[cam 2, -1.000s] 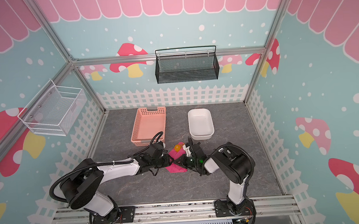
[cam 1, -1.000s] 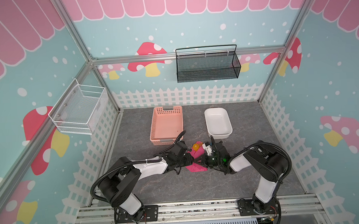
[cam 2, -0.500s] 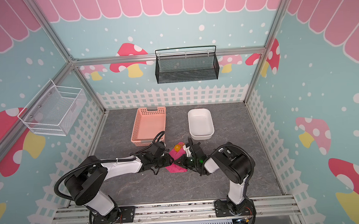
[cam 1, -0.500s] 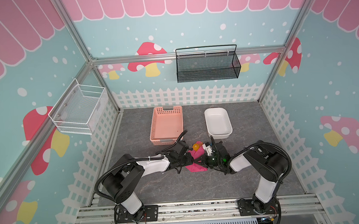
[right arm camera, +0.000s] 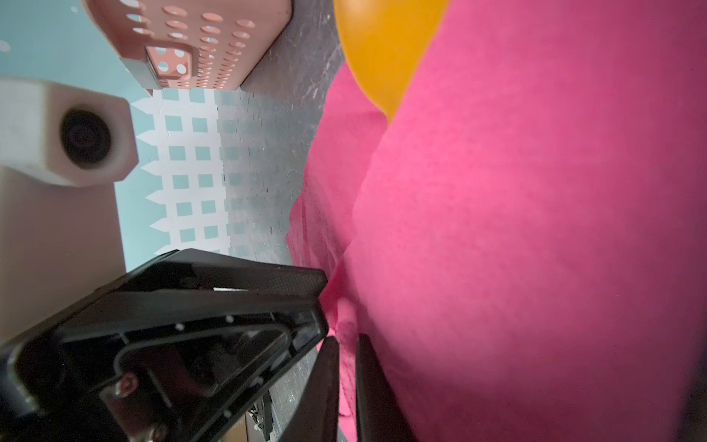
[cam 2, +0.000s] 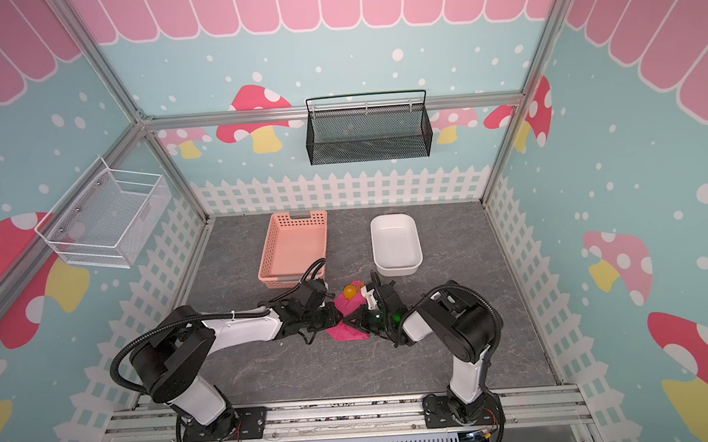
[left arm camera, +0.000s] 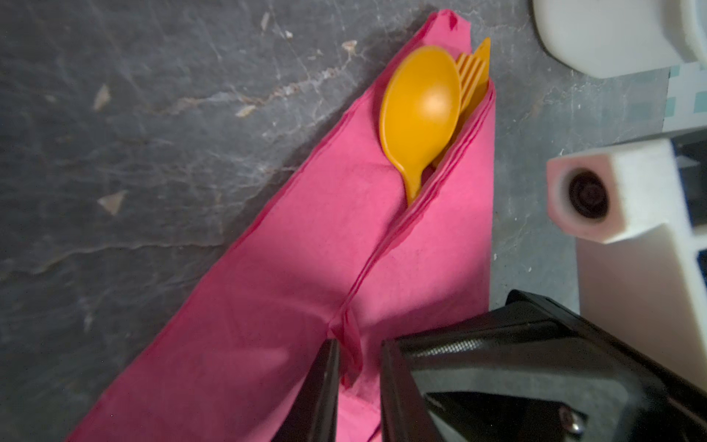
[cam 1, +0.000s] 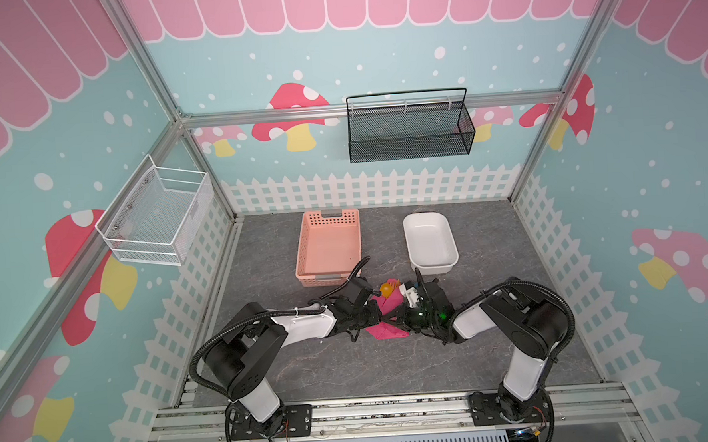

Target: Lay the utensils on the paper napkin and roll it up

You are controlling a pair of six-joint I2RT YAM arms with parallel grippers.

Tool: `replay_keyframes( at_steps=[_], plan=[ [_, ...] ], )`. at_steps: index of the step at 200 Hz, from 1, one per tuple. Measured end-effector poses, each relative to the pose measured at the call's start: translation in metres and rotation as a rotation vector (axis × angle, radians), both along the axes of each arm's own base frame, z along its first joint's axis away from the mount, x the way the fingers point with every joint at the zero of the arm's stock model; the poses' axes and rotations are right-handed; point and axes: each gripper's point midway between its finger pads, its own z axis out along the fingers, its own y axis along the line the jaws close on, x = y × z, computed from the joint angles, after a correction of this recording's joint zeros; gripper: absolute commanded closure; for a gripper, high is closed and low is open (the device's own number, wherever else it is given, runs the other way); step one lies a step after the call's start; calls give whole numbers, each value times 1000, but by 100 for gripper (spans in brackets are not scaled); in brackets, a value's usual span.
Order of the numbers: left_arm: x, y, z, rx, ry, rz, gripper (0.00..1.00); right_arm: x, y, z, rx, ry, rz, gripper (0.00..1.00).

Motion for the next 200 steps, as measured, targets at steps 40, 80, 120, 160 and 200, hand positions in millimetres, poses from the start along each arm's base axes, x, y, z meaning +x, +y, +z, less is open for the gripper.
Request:
replay_keyframes(
  at_steps=[40,80,120,160,200],
  plan=[
    [0,0,0,2,1,1,73,0,0,0,0,0,0,86],
    [-2,5,-3,31,14,5,73,0,0,0,0,0,0,86],
    [-2,6,-4,41,18,8,76,0,0,0,0,0,0,87],
    [-1,4,-6,39,22,6,85,0,0,0,0,0,0,87],
    [-2,6,-8,46,26,6,96,0,0,1,0,-1,-1,85]
  ],
)
